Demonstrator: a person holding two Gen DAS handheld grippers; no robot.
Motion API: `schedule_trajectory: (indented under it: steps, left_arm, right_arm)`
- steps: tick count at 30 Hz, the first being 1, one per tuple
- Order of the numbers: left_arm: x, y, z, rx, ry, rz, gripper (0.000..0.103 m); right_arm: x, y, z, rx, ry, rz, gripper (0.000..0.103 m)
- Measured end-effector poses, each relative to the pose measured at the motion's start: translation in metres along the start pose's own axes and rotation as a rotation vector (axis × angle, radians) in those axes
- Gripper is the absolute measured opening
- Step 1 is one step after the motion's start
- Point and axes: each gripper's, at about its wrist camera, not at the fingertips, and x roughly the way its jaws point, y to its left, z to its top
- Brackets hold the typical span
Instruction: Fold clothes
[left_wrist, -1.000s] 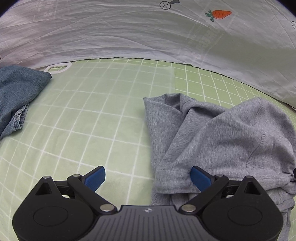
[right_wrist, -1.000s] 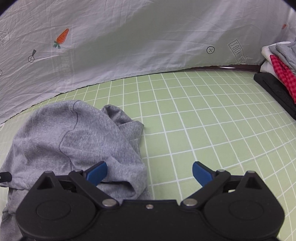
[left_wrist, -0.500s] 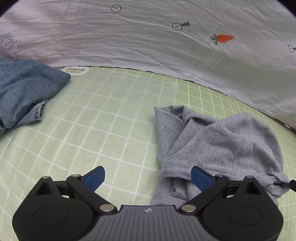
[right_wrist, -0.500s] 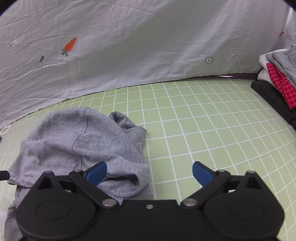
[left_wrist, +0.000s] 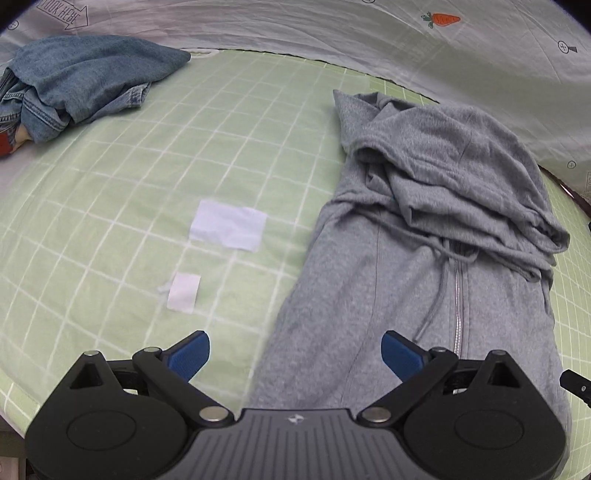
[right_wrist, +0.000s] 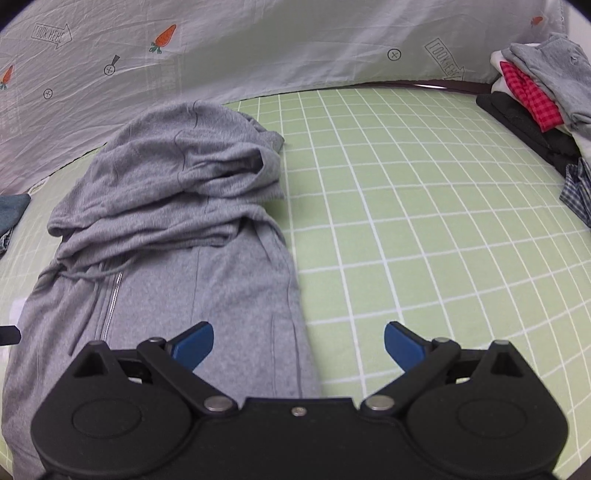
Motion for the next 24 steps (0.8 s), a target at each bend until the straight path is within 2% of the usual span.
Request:
schedule_trajectory:
  steps: [6, 12, 19, 20, 21, 22, 23, 24]
  left_arm:
    - [-0.001, 0.001, -0.039, 0.025, 0.066, 0.001, 0.099]
    - [-0.006, -0.008, -0.062, 0.11, 0.069, 0.008, 0.096]
    - [-0.013, -0.014, -0.068, 0.174, 0.035, 0.013, 0.072]
    - [-0.014, -0.014, -0.068, 0.181, 0.032, 0.02, 0.068]
    - [-0.014, -0.014, -0.067, 0.176, 0.035, 0.014, 0.066]
    - [-0.014, -0.013, -0.065, 0.171, 0.037, 0.008, 0.061]
    - [-0.015, -0.012, -0.064, 0.166, 0.039, 0.002, 0.054]
    - [-0.015, -0.012, -0.063, 0.161, 0.042, -0.004, 0.049]
  right_arm:
    - [-0.009, -0.001, -0.045, -0.008, 0.069, 0.005, 0.1]
    - [-0.016, -0.003, -0.069, 0.014, 0.084, 0.015, 0.099]
    - [-0.018, -0.002, -0.076, 0.038, 0.085, 0.061, 0.091]
    - [-0.019, -0.001, -0.076, 0.027, 0.082, 0.072, 0.088]
    - [-0.02, 0.001, -0.076, 0.016, 0.078, 0.084, 0.079]
    - [-0.021, 0.004, -0.075, 0.002, 0.079, 0.103, 0.066]
    - [-0.021, 0.006, -0.074, -0.008, 0.086, 0.125, 0.058]
    - [-0.022, 0.007, -0.072, -0.006, 0.101, 0.155, 0.038]
